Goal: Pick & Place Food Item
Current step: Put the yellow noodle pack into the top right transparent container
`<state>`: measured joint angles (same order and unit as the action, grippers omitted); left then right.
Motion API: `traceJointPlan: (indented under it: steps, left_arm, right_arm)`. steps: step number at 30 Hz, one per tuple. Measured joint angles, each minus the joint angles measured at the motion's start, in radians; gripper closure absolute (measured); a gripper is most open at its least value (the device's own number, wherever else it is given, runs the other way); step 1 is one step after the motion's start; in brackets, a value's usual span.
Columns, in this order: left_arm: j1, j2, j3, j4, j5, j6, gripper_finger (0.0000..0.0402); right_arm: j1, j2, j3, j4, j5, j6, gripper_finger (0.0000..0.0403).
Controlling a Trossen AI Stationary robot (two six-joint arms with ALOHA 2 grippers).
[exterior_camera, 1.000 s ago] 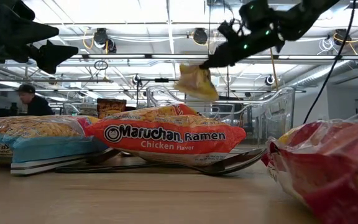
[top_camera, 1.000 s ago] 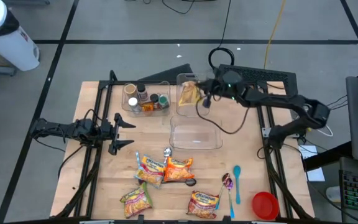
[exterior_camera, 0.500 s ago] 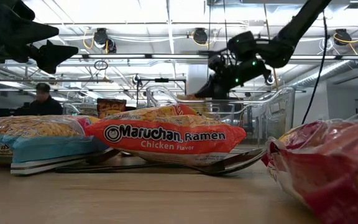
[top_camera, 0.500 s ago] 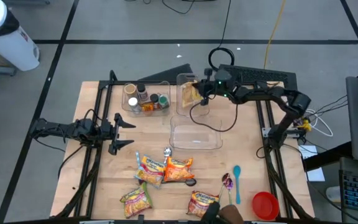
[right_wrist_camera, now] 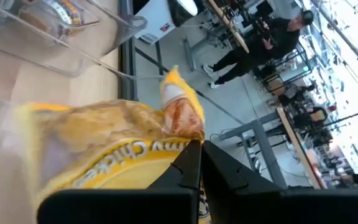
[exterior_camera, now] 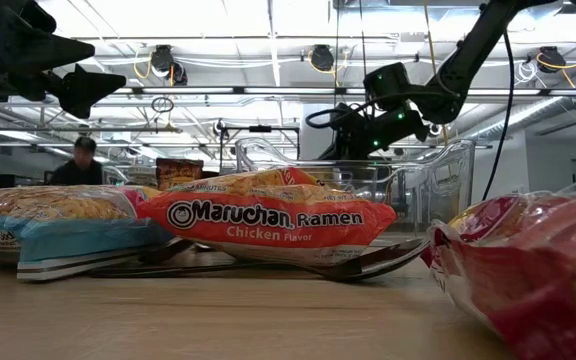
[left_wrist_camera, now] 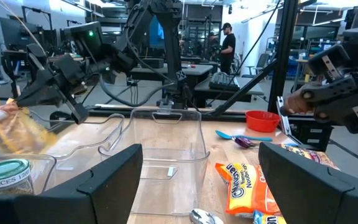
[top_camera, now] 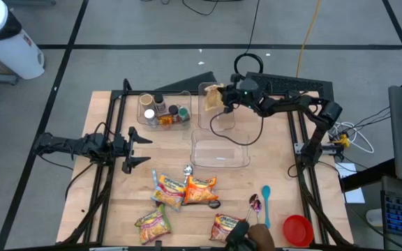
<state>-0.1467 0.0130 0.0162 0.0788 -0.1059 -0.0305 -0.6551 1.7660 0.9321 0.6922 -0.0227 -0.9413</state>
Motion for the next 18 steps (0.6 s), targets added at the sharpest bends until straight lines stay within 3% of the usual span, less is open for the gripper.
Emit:
traceJointPlan:
  steps: [9,18]
  left_arm:
    - [0.0,0.0,0.0,0.0,0.0,0.0,0.0078]
    - [0.0,0.0,0.0,0.0,0.0,0.0,0.0078]
  right_arm:
    - [-0.035,0.0,0.0,-0.005,0.002,0.087,0.0369]
    - [-0.047,-0.001,0.0,-0.007,0.003,0.117,0.0265]
